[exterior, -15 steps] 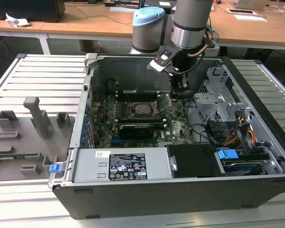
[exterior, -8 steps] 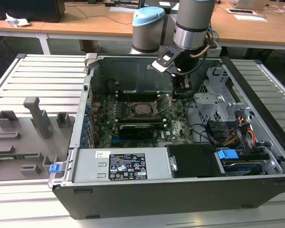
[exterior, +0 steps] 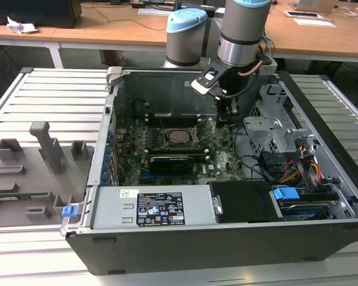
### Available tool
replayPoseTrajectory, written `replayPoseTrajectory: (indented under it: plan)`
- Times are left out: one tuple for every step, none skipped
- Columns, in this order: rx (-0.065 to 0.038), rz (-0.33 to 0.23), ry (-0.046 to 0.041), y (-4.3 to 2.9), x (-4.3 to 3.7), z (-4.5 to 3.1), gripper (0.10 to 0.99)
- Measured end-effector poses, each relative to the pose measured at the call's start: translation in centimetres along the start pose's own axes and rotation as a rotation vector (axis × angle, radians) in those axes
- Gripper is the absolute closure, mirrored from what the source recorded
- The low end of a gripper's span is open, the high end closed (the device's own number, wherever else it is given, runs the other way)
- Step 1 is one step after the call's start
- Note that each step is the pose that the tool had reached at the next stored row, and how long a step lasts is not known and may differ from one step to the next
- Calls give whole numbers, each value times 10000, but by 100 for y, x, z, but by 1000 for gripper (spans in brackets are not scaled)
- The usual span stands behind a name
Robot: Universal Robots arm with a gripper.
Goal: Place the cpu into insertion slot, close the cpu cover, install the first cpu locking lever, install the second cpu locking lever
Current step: 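Close the cpu cover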
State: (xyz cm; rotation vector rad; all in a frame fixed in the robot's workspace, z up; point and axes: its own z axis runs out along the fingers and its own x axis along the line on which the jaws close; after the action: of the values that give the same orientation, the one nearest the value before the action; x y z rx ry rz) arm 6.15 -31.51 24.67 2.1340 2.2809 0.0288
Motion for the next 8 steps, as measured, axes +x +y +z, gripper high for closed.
replayPoseTrajectory:
  plan:
    - [0,-1,0,-18,1,0,980]
    - [0,1,1,-36,2,0,980]
    - [0,2,1,-58,4,0,980]
    - [0,2,1,-79,5,-1,980]
    - [0,0,1,-100,6,-2,980]
    - [1,0,0,-123,7,-3,980]
    - [0,2,1,-155,10,-3,980]
    - [-1,1,2,-176,12,-3,980]
